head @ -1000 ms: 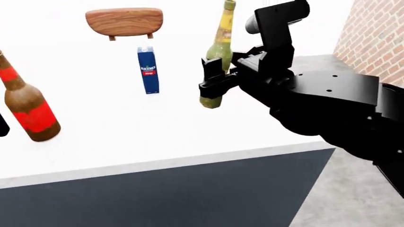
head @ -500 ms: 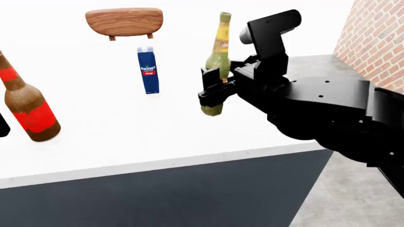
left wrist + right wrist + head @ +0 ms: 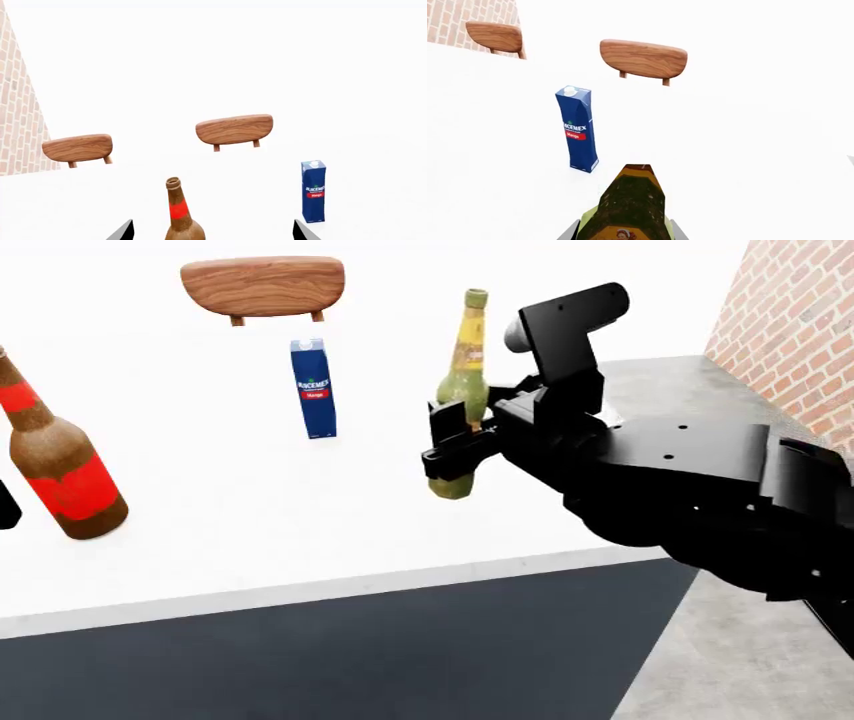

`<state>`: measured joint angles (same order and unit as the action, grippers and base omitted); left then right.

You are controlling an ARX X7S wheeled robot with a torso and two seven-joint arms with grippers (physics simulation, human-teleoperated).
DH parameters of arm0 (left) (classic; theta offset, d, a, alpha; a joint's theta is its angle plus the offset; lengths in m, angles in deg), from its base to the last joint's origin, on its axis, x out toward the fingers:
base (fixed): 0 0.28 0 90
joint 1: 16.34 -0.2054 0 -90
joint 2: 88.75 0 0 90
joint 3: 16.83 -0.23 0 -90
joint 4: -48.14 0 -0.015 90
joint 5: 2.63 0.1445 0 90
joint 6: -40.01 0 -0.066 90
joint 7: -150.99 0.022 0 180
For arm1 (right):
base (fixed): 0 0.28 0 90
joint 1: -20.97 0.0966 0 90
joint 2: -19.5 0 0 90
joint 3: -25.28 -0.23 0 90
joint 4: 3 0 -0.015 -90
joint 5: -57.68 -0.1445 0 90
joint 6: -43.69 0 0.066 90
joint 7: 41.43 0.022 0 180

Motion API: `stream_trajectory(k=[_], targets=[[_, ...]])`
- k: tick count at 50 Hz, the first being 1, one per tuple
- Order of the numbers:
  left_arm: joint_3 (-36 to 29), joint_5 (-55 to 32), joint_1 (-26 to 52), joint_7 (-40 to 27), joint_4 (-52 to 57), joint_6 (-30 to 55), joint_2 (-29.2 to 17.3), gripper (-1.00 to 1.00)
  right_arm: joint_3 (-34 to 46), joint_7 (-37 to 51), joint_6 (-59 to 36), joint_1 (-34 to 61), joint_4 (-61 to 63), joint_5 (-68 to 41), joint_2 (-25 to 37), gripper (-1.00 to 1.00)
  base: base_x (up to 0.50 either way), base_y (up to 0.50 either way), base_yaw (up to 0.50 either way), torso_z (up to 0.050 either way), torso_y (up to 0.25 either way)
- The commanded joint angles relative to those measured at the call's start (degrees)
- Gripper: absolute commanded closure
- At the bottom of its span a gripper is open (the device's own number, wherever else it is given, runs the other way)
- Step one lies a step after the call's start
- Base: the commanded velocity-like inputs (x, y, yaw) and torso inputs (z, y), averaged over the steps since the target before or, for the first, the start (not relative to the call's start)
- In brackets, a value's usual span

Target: Move the drinks to the dining counter.

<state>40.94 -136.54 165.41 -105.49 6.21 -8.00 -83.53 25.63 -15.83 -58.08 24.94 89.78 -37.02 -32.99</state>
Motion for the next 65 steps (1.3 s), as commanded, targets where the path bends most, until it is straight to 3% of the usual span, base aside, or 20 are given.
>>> stream_trajectory(k=[1,4,5,65], targets=[[0.13,0.26,-0.54,0.06,0.22,-0.21,-0.01,-1.00,-0.40,-0.05,-0.38,-0.23,-0.36,1.59,-0.18,1.00,0.00,0.00,0.00,0.000,0.010],[0.24,0.36,-0.77,0.40,0.31,-0.59,-0.34,-1.00,-0.45,0.60,-0.45,-0.07,-0.26,1.73,0.00,1.00,0.00,0.00,0.00,0.000,0.000],[0.20,0.33,-0.77,0.20,0.34,-0.52,-0.11,-1.00,-0.58,0.53,-0.32,-0.03,0.03,1.79,0.19,-1.00,0.00,0.00,0.00,0.000,0.000],[1.75,0.30,-2.17,0.47,0.16,-0.31,-0.32,-1.00,-2.72,0.32,1.32,-0.05,-2.51,3.58,-0.77,-1.00,0.00,0.00,0.00,0.000,0.000]])
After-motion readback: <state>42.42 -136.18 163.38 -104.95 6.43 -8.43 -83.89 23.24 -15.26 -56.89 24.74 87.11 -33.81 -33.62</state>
